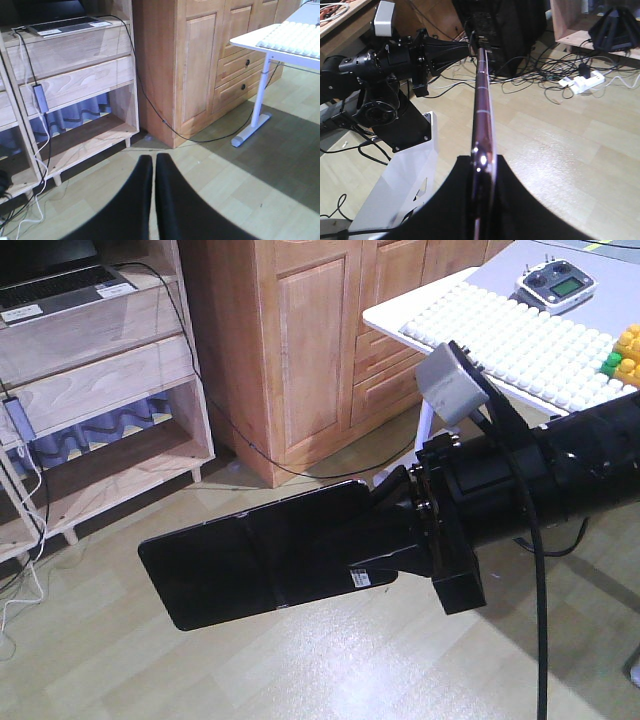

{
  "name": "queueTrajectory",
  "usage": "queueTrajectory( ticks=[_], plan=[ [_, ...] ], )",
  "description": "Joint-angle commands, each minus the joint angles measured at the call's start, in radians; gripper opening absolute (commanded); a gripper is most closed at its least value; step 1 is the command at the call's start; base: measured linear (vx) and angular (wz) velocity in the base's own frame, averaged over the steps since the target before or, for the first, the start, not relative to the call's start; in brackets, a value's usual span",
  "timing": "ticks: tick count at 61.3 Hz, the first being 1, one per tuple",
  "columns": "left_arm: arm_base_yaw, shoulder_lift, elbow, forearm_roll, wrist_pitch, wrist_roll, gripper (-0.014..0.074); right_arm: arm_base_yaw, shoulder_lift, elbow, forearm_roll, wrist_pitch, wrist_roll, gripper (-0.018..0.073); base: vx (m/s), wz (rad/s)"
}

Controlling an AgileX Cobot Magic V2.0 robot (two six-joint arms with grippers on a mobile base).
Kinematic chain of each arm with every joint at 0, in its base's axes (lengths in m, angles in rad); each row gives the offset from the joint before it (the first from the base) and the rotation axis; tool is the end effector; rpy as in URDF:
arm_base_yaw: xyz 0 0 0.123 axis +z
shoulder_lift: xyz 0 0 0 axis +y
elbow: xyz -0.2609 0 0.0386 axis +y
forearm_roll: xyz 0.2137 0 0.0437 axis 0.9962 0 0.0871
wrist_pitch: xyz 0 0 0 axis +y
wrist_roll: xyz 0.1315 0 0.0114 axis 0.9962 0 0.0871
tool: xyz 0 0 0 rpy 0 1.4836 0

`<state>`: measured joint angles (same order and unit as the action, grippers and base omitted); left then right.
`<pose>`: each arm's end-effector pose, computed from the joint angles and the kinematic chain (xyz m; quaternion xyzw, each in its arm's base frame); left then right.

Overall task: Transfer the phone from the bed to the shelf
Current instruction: 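Drive toward the white desk, keeping the phone held, then turn toward the shelf with the laptop, phone still held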

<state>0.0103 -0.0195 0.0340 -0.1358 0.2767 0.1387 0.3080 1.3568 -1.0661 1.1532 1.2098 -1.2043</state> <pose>0.0820 -0.0041 0.1706 0.0108 0.7745 -0.0085 0.6324 0.1897 0.1788 0.3083 -0.4630 0.7122 0.4433 0.2863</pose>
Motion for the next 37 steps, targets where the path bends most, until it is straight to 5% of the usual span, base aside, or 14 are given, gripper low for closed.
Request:
queueTrajectory(
  ticks=[1, 37],
  plan=[
    [-0.003, -0.005, 0.002, -0.01, -0.073, -0.004, 0.0001, 0.001, -0.034, -0.026, 0.091, 0.081, -0.007, -0.0004, 0.28, -0.01],
    [-0.003, -0.005, 0.002, -0.01, -0.073, -0.004, 0.0001, 0.001, -0.034, -0.026, 0.091, 0.081, -0.007, -0.0004, 0.31, 0.04]
  ],
)
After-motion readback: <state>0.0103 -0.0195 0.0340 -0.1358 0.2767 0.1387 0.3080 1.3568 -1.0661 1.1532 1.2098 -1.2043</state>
